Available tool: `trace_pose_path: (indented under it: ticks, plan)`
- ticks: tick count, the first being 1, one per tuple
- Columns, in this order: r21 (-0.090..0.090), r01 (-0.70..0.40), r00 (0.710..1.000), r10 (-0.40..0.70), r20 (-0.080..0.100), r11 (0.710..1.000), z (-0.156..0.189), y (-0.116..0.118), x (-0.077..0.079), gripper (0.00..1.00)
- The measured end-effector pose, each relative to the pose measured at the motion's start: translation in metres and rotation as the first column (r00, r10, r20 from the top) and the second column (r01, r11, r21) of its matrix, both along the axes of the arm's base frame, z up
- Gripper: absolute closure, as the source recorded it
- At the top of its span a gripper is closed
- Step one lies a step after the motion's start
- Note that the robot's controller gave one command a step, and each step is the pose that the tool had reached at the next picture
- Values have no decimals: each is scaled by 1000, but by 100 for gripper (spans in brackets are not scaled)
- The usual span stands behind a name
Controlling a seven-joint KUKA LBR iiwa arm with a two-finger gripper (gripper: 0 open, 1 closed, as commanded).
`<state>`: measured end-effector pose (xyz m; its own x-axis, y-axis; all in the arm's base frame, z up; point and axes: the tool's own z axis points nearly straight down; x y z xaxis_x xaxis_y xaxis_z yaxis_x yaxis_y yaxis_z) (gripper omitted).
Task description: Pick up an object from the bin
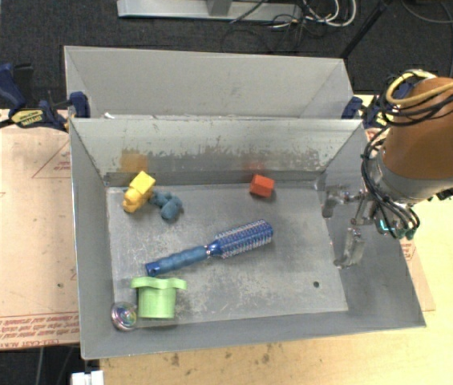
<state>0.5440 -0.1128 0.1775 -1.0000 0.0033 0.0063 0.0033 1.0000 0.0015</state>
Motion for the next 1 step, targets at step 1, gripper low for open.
trace_pose_path:
  ticks: [1]
  plan:
    - [2,124,992,-124,1,992,-84,61,26,0]
